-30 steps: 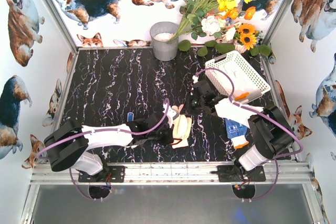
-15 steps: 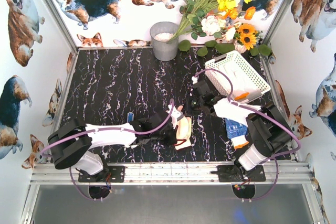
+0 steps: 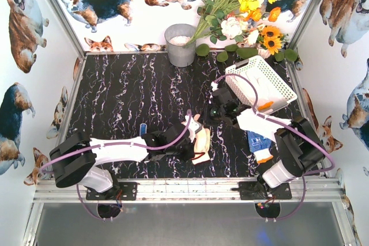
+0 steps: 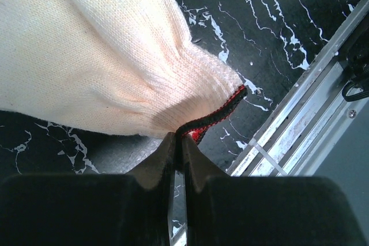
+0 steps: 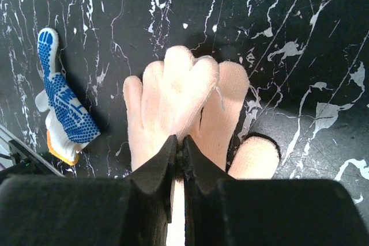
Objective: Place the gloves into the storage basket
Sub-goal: Pair the glove with the glove.
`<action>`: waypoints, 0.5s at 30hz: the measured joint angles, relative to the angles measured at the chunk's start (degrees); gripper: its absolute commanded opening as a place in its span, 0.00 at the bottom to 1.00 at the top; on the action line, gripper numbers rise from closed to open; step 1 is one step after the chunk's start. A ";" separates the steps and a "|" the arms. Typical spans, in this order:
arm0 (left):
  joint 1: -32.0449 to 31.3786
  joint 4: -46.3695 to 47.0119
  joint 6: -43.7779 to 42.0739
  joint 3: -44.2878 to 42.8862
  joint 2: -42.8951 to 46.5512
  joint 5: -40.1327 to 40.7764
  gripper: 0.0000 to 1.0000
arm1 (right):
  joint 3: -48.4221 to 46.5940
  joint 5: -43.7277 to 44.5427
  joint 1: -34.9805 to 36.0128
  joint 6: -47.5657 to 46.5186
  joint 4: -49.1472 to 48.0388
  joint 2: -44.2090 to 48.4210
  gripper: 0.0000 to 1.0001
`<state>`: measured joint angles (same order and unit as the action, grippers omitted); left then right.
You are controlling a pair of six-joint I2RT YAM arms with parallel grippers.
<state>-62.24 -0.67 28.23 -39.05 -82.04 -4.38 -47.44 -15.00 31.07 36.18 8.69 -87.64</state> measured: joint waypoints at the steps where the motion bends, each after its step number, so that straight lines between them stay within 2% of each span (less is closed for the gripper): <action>1: -0.13 -0.13 0.00 -0.13 0.00 0.22 0.00 | 0.00 -0.02 0.02 0.00 0.00 0.22 0.00; 15: -1.66 -1.95 -0.02 -2.12 -1.70 0.20 0.00 | 1.51 -0.37 0.02 0.11 -0.04 0.55 0.00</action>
<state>-63.90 -2.61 28.21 -41.17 -83.74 -4.19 -45.93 -15.38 31.09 36.29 8.64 -87.09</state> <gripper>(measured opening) 0.007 0.079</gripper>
